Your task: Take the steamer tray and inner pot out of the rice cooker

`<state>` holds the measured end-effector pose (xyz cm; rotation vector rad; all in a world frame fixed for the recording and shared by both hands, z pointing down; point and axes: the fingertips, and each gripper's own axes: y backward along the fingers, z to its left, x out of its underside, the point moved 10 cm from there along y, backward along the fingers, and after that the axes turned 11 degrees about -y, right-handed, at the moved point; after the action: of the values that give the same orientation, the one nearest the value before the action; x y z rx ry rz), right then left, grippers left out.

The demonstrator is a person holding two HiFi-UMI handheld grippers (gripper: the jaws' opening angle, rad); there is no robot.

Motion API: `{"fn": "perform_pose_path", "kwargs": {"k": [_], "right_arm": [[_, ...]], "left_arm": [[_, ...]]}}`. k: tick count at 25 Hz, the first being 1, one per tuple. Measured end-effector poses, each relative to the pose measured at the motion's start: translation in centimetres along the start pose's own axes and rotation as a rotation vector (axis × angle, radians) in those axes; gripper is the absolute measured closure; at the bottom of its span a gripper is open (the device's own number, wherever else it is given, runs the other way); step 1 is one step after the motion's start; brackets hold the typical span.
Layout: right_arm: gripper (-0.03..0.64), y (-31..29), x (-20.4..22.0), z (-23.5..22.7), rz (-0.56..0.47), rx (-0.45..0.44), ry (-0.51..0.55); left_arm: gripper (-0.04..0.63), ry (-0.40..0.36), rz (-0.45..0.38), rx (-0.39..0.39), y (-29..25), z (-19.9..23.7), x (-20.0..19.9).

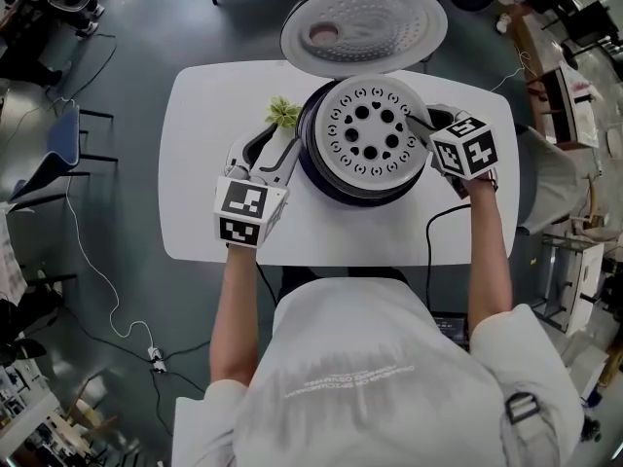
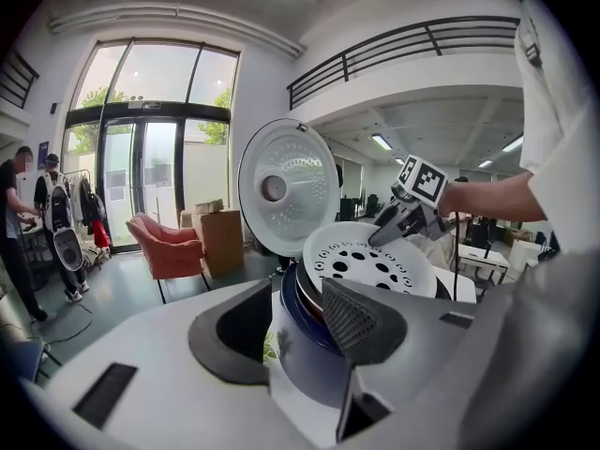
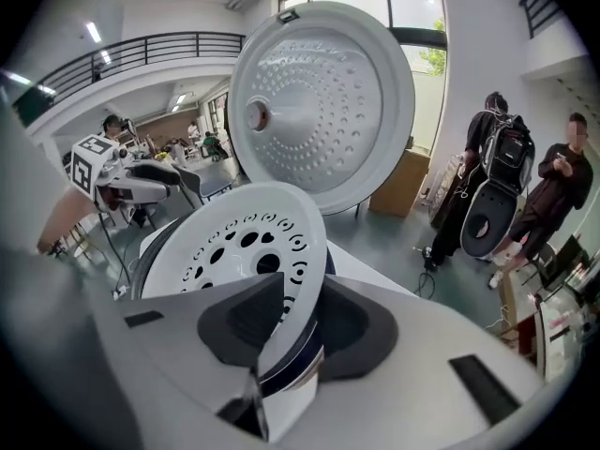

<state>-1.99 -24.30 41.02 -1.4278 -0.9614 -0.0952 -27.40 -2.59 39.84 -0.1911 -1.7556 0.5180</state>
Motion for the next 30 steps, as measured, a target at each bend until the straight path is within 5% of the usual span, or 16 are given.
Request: {"fn": "perform_pose_path", "kwargs": {"k": [4,10,30], "right_arm": [[0.522,0.6,0.0,0.3,-0.075,0.017,-0.073],[0.547,1.5,0.3,0.1,-0.227,-0.033,-0.325],[0.552,8.1,5.3,2.4,-0.475,0.103,-0.618]], "left_arm": [[0.413,-0.021,-0.025,0.014,0.5,0.2,-0.3],[0.420,-0.045,-0.071,0.037,1.1,0.9,-1.4],[0.431,-0.170,-0.187,0.230,0.2,2.1,-4.2]]}}
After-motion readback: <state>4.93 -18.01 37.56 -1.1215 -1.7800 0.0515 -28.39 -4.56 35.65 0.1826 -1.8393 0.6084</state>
